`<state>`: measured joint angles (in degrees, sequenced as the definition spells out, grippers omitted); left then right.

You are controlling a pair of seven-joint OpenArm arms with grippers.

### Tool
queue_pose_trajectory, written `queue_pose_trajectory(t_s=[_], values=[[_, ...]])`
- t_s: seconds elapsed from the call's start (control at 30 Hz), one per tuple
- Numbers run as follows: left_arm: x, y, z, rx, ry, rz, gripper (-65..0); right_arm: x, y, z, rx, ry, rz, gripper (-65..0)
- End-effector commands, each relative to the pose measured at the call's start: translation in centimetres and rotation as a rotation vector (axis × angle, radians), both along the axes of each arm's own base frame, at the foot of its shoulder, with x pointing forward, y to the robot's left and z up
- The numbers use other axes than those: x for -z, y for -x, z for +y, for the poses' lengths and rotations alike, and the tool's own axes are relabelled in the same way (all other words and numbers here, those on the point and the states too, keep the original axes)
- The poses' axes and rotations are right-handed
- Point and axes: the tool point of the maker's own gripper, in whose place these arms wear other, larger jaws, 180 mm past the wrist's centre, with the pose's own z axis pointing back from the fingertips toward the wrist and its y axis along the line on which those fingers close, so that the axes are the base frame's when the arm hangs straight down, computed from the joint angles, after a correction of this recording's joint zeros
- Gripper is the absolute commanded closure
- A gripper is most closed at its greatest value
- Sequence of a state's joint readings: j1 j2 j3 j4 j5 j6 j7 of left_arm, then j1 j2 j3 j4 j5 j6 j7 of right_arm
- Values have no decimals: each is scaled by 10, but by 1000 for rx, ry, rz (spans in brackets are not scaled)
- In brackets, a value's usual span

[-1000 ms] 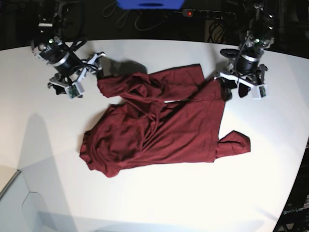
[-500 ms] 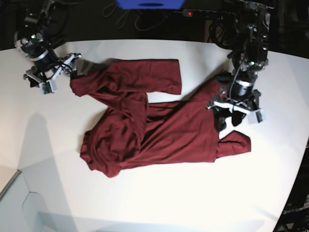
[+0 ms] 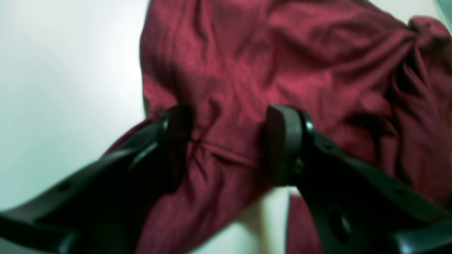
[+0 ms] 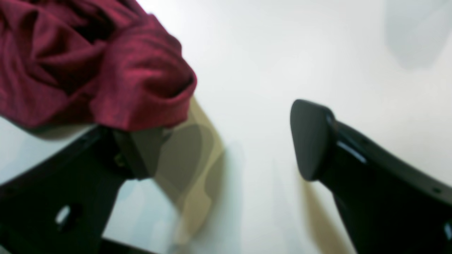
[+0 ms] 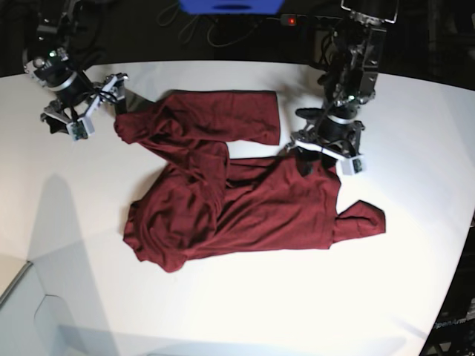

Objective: Layout the t-shirt on the table in an organized manner, then fold the t-shirt properly
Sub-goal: 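Pull the shirt apart with both grippers, spreading the sleeve and body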

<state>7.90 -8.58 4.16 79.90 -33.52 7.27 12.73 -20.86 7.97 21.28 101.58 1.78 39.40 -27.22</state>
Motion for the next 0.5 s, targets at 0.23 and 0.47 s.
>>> queue_pose_trajectory(t_s=[0.23,0.47], values=[[36,3,40,-25,-79,127,-337,-2,1,-34,-29,161,21,-585],[42,11,90,-36,-179,165,-337,42,17,-69,-41,364,198,-584]])
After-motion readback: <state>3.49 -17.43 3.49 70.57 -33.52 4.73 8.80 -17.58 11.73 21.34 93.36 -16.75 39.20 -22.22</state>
